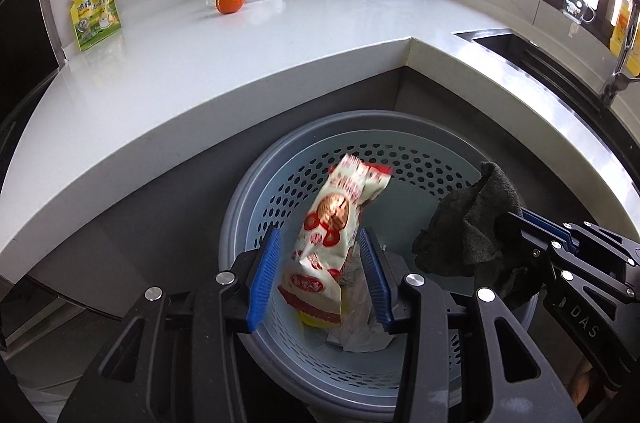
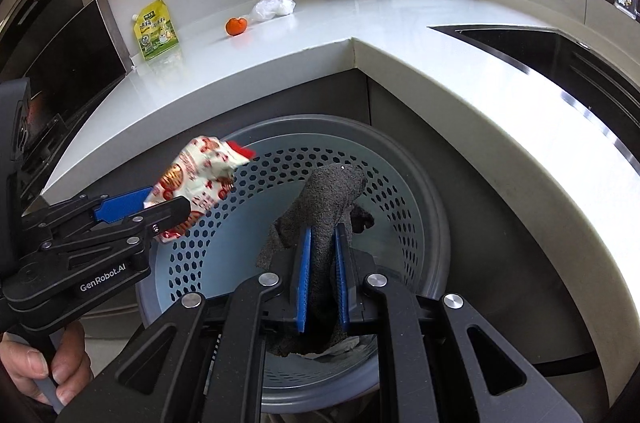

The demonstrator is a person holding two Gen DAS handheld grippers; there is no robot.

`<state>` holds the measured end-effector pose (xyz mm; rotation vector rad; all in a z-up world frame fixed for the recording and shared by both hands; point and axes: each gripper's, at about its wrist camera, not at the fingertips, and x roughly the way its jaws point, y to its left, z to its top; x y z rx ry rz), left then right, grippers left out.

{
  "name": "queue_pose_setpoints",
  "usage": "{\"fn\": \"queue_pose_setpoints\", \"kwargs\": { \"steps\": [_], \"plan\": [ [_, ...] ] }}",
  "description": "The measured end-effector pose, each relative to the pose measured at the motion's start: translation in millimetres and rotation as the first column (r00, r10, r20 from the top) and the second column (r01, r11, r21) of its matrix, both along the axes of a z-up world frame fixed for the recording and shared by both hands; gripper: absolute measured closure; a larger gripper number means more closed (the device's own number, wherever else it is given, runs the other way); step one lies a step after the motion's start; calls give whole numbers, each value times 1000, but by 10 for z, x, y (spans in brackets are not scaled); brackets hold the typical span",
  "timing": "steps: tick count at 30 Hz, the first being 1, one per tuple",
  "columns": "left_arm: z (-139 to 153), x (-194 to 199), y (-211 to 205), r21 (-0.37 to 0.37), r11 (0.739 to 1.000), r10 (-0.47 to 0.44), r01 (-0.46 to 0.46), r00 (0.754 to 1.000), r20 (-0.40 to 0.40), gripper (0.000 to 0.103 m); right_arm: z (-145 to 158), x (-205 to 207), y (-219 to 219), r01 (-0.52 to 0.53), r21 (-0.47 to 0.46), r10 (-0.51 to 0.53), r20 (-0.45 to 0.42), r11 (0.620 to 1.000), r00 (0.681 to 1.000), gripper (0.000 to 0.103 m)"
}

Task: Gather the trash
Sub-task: 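Open both grippers to drop the wrapper and cloth into the bin, then move both grippers back over the counter toward the orange peel and plastic bag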

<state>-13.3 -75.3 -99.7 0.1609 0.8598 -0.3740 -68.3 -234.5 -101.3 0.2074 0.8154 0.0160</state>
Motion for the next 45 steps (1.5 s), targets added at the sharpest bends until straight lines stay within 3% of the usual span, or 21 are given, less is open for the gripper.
{"fn": "queue_pose_setpoints", "kwargs": {
  "steps": [3, 6, 8, 20, 32, 38, 45],
  "plan": [
    [0, 5, 17, 2, 1000, 12, -12, 1000, 3, 54, 8, -5, -19, 11, 4, -11, 8, 1000, 1000, 90],
    [20, 7, 53, -6, 1000, 29, -29, 1000, 9, 40, 44, -47, -34, 27, -2, -27, 32, 1000, 999, 70],
    [33, 9, 68, -4, 999, 43, -43, 999, 19, 36, 63, -64, -54, 37, -1, -37, 43, 999, 998, 66],
    [93, 1, 121, -8, 998, 66, -66, 997, 33, 25, 99, -111, -67, 42, 9, -42, 63, 999, 997, 50],
    [457, 26, 281, -60, 992, 119, -112, 986, 114, 9, 285, -101, -66, 27, 25, -30, 118, 999, 993, 37],
    [755, 286, 416, -73, 984, 172, -161, 966, 194, 6, 460, 122, -56, -11, 16, 9, 154, 1000, 988, 34],
    [1031, 958, 522, -88, 968, 249, -234, 939, 239, 6, 706, 634, -192, -48, 14, 44, 186, 999, 981, 32]
  ]
}}
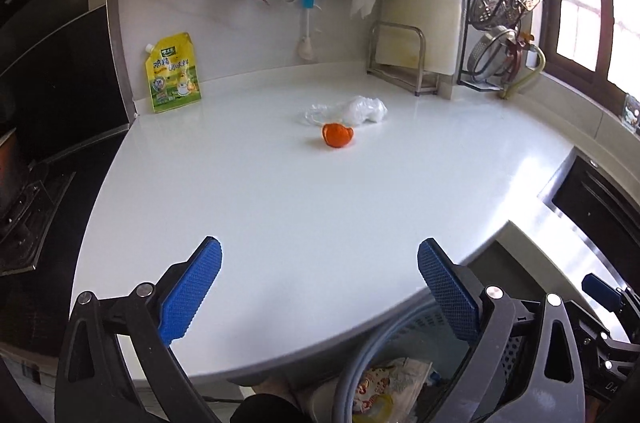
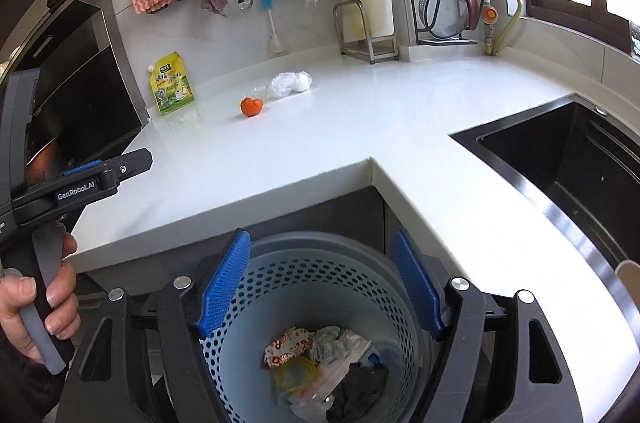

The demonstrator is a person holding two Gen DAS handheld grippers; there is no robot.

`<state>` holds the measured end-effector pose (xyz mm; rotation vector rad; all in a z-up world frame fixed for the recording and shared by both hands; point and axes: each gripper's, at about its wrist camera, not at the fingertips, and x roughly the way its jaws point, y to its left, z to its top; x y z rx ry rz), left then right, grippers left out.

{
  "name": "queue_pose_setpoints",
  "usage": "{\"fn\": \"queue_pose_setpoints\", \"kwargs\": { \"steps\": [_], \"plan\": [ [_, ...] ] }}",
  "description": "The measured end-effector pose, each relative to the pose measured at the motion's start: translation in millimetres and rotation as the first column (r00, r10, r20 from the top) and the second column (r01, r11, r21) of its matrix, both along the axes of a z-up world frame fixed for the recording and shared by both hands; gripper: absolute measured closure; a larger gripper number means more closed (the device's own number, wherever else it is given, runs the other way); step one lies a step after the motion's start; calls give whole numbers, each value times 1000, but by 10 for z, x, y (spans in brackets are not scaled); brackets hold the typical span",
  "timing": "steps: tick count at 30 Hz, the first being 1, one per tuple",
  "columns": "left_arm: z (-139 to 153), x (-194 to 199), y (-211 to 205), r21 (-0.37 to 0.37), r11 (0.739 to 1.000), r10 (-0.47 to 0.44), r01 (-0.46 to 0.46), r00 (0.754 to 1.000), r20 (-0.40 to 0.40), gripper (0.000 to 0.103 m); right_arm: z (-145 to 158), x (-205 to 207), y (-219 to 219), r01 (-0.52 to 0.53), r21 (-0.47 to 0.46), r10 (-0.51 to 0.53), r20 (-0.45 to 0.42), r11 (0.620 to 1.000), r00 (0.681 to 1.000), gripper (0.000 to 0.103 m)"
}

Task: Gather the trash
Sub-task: 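Move both grippers back over the counter toward the orange peel and plastic bag, then close the left gripper on the orange peel while the right gripper grasps the clear plastic bag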

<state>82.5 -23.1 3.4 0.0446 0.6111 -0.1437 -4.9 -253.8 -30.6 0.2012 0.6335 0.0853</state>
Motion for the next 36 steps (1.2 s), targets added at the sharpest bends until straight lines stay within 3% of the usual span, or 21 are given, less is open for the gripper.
{"fn": "queue_pose_setpoints", "kwargs": {
  "steps": [9, 16, 30, 36],
  "plan": [
    [64, 1020, -127, -12, 998, 57, -58, 998, -25, 6, 304, 887, -318, -5, -18, 4, -10, 1000, 1000, 29],
    [-193, 1716, -366, 39, 997, 78, -73, 989, -123, 6, 362, 1607, -438, -41, 8, 42, -49, 999, 998, 29],
    [-420, 2331, -393, -3, 997, 73, -76, 969, -235, 6, 301, 2547, -384, -94, 42, 98, -104, 995, 990, 29],
    [-437, 2422, -439, 47, 995, 95, -87, 970, -224, 6, 228, 2708, -403, -87, 67, 94, -116, 994, 989, 29]
  ]
}}
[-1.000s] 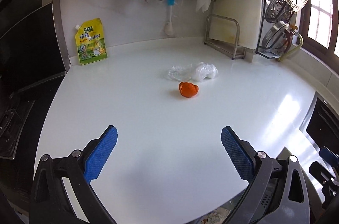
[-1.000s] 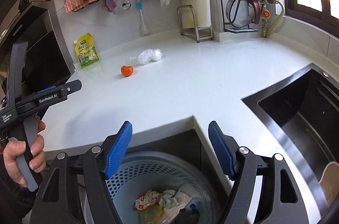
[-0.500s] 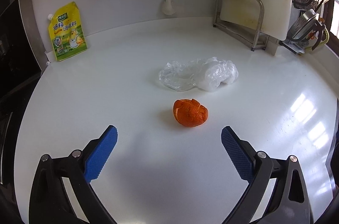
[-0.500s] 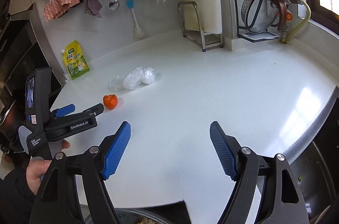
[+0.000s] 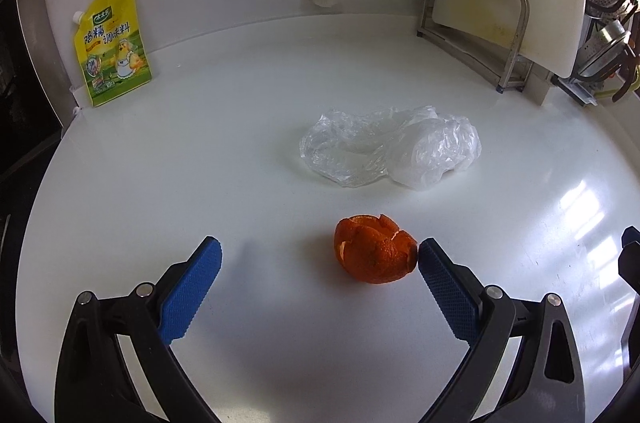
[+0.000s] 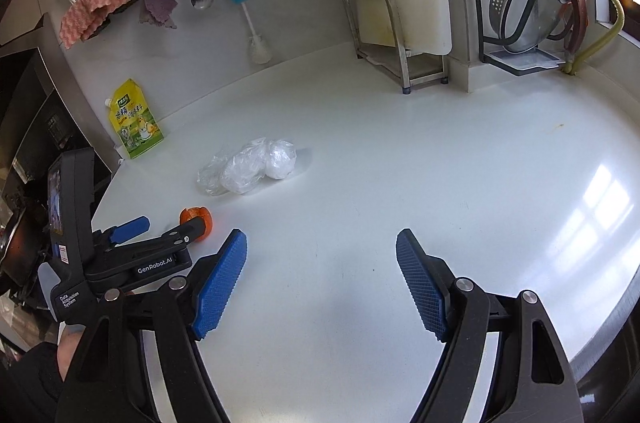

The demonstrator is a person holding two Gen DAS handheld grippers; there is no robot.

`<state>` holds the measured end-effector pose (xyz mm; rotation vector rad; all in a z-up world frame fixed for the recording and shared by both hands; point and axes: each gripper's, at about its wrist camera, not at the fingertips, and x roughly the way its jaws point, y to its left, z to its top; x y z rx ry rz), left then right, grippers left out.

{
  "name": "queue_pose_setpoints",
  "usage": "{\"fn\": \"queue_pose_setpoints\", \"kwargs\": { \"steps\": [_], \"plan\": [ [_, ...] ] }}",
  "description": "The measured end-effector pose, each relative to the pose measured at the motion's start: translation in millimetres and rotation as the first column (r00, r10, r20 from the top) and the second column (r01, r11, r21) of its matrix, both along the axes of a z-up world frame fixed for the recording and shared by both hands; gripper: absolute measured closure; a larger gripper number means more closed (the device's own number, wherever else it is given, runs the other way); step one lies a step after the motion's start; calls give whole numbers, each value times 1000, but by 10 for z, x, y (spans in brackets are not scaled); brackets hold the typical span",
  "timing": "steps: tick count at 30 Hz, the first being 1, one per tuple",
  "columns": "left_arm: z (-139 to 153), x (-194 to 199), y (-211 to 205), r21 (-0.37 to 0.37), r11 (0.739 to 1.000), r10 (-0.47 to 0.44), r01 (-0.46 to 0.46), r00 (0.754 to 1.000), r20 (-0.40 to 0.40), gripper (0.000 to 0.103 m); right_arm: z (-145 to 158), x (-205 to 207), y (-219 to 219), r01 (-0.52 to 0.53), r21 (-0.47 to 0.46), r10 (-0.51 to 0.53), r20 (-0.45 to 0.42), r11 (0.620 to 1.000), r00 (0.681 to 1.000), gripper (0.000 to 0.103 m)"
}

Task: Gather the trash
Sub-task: 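Close the left gripper on the orange peel while the right gripper grasps the clear plastic bag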

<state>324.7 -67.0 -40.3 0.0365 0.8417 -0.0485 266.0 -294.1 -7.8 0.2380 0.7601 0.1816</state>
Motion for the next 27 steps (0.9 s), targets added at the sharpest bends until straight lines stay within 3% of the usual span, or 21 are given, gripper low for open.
{"fn": "queue_pose_setpoints", "kwargs": {
  "steps": [4, 6, 12, 27],
  "plan": [
    [6, 31, -91, 40, 999, -18, 18, 1000, 6, 12, -15, 111, 27, -4, -1, 4, -7, 1000, 1000, 29],
    [-14, 46, -88, 15, 999, -37, 38, 999, -11, 32, -9, 154, 46, -7, 2, 7, -5, 1000, 1000, 29],
    [25, -14, -69, -11, 996, -83, 83, 997, -1, 70, -10, 307, 185, -35, -12, 35, -6, 999, 999, 29],
    [190, -111, 674, -39, 999, -13, 15, 998, 63, 77, -22, 925, 834, -166, -132, 169, 13, 977, 986, 25]
  ]
}}
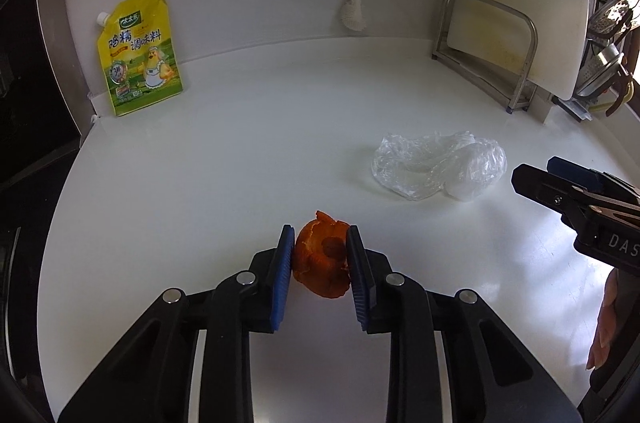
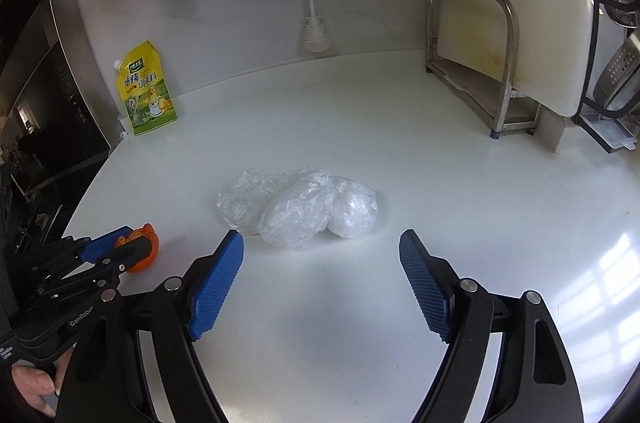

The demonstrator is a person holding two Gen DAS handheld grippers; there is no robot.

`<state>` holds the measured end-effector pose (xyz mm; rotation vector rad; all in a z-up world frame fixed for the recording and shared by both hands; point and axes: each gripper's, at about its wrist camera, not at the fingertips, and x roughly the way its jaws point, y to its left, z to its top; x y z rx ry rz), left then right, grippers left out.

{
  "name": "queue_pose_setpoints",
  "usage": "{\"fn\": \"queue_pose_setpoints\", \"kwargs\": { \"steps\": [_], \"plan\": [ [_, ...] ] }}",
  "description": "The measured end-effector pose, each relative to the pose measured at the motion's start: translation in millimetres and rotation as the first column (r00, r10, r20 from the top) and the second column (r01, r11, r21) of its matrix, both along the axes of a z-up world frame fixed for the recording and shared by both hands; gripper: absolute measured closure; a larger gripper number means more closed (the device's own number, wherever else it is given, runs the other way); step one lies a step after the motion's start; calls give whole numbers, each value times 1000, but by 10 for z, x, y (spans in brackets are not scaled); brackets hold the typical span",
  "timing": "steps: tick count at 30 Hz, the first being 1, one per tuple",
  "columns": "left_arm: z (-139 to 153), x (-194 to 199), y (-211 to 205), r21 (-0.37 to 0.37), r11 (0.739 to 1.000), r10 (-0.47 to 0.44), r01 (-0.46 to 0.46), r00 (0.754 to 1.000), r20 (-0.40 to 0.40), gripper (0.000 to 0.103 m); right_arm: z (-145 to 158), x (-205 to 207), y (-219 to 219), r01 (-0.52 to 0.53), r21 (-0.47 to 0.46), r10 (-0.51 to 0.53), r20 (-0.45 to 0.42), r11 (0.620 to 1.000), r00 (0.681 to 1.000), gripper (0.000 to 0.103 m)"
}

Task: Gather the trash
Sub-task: 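Close the left gripper on the orange peel while the right gripper grasps the clear plastic bag, then carry the peel with the left gripper while the right gripper carries the bag over the bin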

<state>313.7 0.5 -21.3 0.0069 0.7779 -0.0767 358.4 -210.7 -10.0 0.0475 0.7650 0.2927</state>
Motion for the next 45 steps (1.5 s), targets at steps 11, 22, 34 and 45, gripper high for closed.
{"fn": "queue_pose_setpoints", "kwargs": {
  "steps": [11, 22, 34, 45],
  "plan": [
    [43, -34, 93, -29, 1000, 13, -12, 1000, 24, 77, -281, 523, 215, 9, -134, -20, -79, 991, 997, 23],
    [29, -30, 102, -40, 999, 16, -15, 1000, 15, 77, -300, 468, 258, -15, -144, 4, -80, 989, 997, 85],
    [113, -442, 18, 0, 1000, -20, 20, 998, 61, 77, -119, -515, -17, 72, -75, -75, -31, 995, 997, 94],
    [253, -1390, -180, 37, 995, -94, 91, 990, 103, 77, 12, -2108, -24, 229, -103, -223, 63, 968, 973, 94]
  ]
}}
